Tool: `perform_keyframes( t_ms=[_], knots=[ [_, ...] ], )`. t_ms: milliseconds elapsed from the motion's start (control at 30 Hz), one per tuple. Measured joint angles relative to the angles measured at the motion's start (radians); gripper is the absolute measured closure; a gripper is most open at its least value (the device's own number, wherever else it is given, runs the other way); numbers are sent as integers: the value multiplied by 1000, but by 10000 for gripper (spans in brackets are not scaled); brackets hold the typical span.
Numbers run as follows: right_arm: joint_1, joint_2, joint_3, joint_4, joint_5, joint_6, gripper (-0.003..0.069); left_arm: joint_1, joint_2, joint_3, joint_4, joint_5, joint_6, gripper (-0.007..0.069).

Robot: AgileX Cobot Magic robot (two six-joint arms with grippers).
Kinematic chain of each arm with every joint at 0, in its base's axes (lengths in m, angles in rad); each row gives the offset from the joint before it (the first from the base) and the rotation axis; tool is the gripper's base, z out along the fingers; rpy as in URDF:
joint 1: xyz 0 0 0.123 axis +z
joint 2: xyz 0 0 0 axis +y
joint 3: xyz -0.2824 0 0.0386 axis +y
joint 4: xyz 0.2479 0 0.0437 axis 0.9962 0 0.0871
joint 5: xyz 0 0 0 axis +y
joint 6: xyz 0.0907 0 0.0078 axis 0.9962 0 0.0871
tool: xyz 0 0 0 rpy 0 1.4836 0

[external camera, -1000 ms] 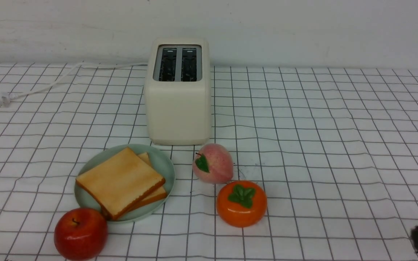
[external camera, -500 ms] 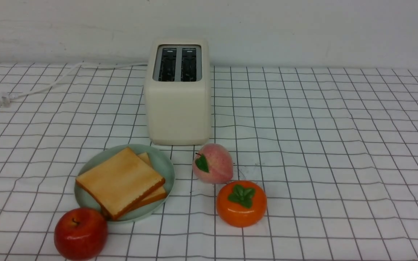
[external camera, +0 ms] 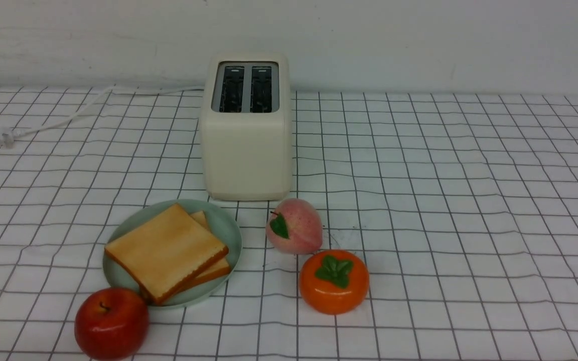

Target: Take toasted bread from bread machine on white checkered table place on plate.

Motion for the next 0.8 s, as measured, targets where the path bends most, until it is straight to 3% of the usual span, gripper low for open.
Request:
perform_keyframes(
  t_ms=[700,800],
  knots=[
    [0,0,0,0,0,0,654,4,0,1,-2,-8,0,604],
    [0,0,0,0,0,0,649,82,0,6,-56,-84,25,638]
  ],
)
